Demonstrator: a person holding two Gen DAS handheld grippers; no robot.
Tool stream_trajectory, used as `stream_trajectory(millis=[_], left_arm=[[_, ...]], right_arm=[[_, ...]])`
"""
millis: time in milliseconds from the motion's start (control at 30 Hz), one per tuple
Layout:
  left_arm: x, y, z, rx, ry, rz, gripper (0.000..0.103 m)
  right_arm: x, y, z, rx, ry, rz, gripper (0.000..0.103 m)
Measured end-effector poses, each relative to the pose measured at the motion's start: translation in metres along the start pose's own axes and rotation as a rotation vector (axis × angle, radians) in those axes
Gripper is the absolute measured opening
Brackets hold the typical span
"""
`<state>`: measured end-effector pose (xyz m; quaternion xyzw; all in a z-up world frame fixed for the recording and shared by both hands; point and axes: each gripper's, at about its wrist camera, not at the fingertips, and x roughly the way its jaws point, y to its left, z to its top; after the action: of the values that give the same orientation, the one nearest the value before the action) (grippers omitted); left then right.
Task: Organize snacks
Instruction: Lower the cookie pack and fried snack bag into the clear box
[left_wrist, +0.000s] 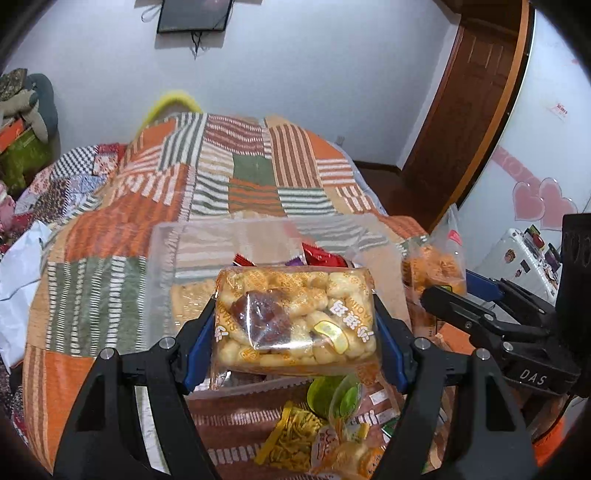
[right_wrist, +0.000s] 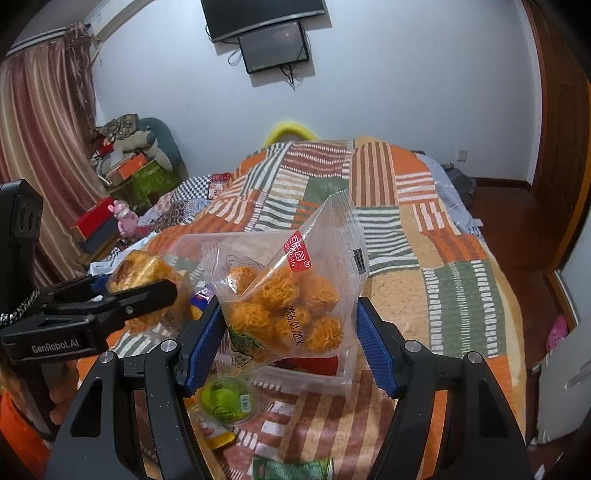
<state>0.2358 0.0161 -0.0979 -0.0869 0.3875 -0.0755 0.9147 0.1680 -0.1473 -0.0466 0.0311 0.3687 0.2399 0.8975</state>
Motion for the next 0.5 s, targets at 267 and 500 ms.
stream_trajectory(millis=[267, 500], left_arm=[[0.033, -0.005, -0.002, 0.014, 0.046, 0.011, 0.074], [0.05, 0.002, -0.001, -0.013, 0.07, 0.024, 0.075]], right_arm=[[0.015, -0.004, 0.001, -0.006, 0.034, -0.01, 0.067], [0.018, -0.002, 0.005, -0.039, 0.042, -0.009, 0.071]])
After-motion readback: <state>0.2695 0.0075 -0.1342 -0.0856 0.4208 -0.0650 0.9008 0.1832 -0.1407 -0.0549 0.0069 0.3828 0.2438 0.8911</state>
